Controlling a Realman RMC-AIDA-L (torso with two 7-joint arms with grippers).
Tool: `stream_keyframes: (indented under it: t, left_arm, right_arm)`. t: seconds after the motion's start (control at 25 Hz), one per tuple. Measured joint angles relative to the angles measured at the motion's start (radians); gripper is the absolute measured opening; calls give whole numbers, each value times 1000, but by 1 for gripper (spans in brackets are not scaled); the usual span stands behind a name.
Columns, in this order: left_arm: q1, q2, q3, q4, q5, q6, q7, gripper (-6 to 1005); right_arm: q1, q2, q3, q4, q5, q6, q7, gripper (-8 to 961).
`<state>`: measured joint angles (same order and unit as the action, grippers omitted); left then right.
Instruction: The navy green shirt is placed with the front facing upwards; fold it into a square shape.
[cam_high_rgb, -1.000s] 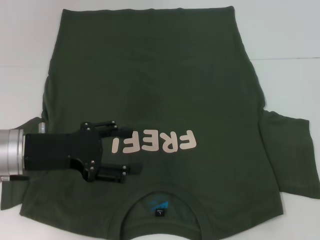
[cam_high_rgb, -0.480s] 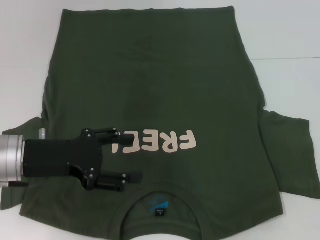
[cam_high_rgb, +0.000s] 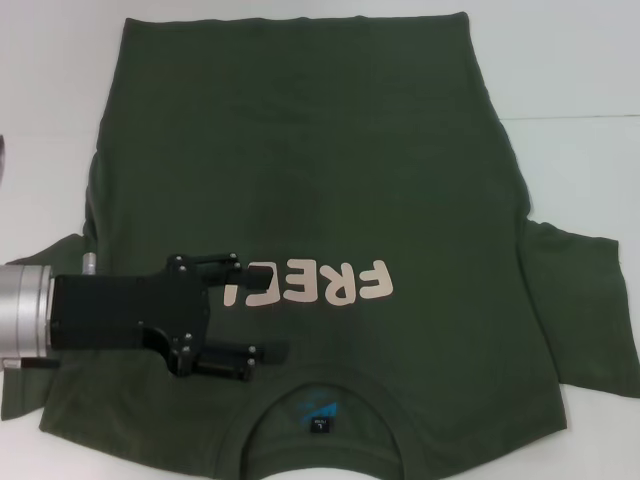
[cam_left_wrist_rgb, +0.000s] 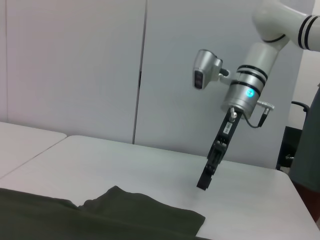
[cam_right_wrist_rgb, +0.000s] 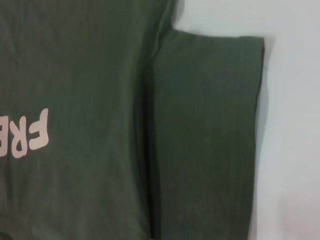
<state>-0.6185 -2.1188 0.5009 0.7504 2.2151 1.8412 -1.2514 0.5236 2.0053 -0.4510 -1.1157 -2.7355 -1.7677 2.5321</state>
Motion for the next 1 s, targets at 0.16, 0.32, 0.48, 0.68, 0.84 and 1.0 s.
stream_keyframes:
  t: [0.16,0.32,0.48,0.68,0.84,1.0]
  left_arm:
    - [-7,1,1,-1,0,-4,0,873]
    - [-10,1,3,-2,0,-7,0,873]
    - [-10,0,11,-2,0,-7,0,873]
    - [-8,-1,13,-2,0,-8,-5,873]
    - [-7,-1,13,-2,0,-12,-5,873]
    - [-6,-3,14,-2,0,-16,-5,873]
  right_arm:
    - [15,-10,-2,54,1,31,-3,912]
    - [32,-16,-19,107,0,69,4,912]
    - [42,-24,-51,149,0,104,19,911]
    - [46,-27,-90,170,-1,133,38,910]
    - [52,-30,-93,200,-1,141,39,909]
    - [56,-34,-94,229,2,159,39,908]
